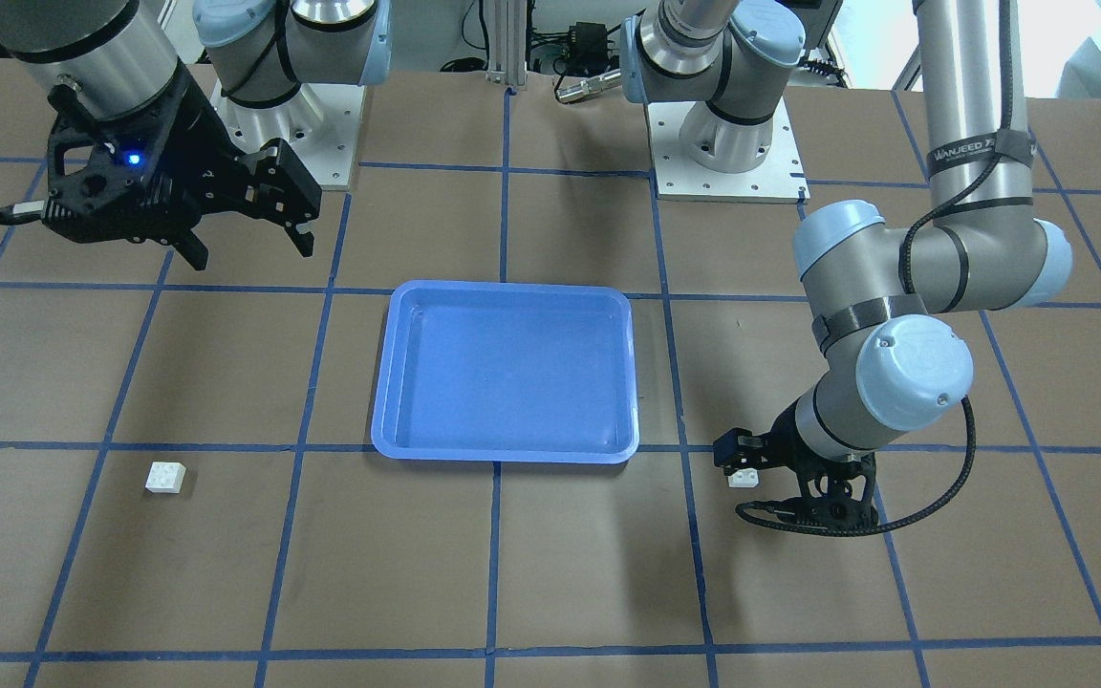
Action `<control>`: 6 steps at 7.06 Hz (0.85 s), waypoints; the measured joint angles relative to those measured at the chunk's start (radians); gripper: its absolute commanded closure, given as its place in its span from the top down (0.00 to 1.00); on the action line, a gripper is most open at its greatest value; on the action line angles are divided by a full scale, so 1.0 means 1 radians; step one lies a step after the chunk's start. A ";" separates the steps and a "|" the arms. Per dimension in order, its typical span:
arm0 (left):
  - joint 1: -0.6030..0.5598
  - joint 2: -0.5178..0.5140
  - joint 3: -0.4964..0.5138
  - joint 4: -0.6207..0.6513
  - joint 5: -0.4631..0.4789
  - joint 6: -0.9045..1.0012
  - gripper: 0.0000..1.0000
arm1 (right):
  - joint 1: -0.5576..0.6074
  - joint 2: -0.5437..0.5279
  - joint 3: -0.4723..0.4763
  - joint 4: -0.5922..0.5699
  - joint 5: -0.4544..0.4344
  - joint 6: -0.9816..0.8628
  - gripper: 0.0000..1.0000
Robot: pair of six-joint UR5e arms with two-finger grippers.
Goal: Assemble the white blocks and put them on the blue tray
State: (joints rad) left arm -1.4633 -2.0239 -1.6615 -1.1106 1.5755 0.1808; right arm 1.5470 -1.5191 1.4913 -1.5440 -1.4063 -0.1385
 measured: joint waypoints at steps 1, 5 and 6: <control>0.000 -0.009 -0.044 0.060 0.003 -0.001 0.99 | -0.042 0.010 0.021 -0.004 0.001 -0.149 1.00; 0.000 -0.022 -0.127 0.151 0.007 -0.015 0.42 | -0.251 0.099 0.133 -0.085 0.003 -0.741 1.00; 0.000 -0.023 -0.130 0.152 0.007 -0.017 0.33 | -0.278 0.135 0.148 -0.138 0.003 -0.891 1.00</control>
State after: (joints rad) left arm -1.4634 -2.0467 -1.7916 -0.9590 1.5822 0.1637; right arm 1.2693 -1.3845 1.6393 -1.6824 -1.4036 -1.0297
